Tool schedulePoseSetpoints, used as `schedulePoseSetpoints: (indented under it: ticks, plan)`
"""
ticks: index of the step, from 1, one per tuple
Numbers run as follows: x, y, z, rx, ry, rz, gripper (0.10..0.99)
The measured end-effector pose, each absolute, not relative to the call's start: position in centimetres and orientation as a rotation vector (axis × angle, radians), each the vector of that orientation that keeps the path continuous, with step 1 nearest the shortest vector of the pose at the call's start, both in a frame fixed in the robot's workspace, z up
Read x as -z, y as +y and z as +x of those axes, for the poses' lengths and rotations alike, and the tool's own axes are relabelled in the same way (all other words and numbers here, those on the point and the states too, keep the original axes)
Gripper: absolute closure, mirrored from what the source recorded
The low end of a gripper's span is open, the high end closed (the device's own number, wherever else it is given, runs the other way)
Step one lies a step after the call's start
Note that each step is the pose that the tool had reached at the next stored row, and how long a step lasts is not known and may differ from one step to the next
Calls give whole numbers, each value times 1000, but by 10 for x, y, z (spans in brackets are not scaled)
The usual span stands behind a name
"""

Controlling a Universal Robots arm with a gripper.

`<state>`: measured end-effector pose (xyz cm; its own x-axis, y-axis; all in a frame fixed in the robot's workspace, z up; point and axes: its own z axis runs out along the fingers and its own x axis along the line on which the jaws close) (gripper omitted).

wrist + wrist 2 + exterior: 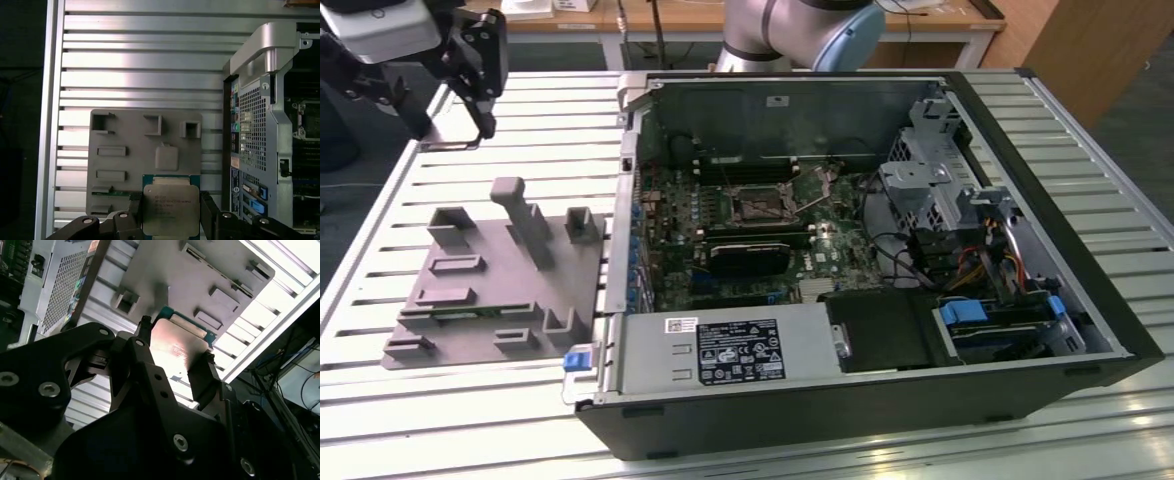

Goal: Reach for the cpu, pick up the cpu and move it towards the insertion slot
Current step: 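Pick up the cpu and move it towards the insertion slot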

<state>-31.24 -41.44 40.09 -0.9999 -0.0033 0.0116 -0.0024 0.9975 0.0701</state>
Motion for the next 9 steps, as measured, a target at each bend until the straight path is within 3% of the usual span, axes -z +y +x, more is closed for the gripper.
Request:
schedulePoseSetpoints:
  ticks: [9]
  plan:
    - [-401, -414, -289, 110, -3128, 4, 541]
